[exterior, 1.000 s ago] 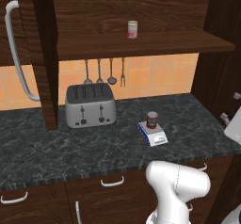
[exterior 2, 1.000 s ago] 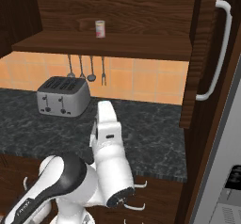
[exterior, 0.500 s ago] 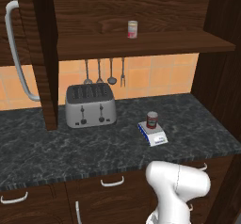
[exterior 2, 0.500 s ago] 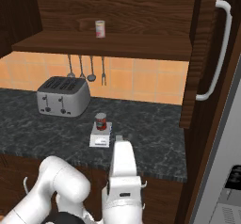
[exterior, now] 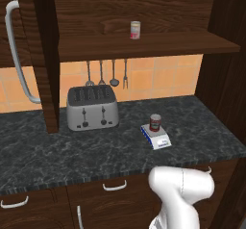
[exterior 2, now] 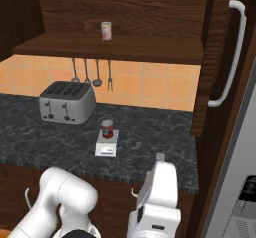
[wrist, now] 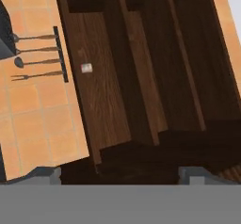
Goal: Pick the canned food and place it on the digital scale for weighing, and close the cabinet.
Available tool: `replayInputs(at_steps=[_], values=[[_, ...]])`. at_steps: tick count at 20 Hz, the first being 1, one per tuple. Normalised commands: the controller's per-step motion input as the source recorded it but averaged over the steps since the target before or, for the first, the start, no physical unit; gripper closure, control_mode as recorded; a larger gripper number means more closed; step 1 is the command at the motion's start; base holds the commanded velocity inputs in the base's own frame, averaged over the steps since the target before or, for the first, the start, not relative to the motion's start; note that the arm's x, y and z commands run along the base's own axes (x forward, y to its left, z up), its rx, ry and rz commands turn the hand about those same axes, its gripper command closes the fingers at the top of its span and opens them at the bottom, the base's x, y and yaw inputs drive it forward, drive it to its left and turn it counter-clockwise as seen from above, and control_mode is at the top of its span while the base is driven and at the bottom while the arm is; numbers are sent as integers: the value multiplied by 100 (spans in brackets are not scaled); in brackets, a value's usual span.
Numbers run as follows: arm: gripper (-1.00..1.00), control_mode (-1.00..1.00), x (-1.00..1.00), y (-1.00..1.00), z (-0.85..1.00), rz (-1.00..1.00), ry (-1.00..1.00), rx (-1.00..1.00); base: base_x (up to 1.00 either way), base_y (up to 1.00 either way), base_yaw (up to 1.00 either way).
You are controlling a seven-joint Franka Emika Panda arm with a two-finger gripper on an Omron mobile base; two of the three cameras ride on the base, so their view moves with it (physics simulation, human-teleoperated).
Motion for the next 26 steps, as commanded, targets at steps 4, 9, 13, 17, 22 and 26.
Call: replayInputs(at_steps=[4, 9, 13, 17, 22, 26], values=[[-100, -100, 53, -53, 2, -6, 2, 4, 0, 0, 0], [-100, -100, 25, -84, 0, 0, 2, 12, 0, 0, 0], [-100, -100, 6, -78, 13, 0, 1, 15, 0, 0, 0], [-100, -100, 25, -41, 29, 0, 2, 8, 0, 0, 0], [-100, -100, 6, -19, 49, 0, 0, 3, 0, 0, 0], [-100, -100, 6, 4, 55, 2, 0, -3, 0, 0, 0]])
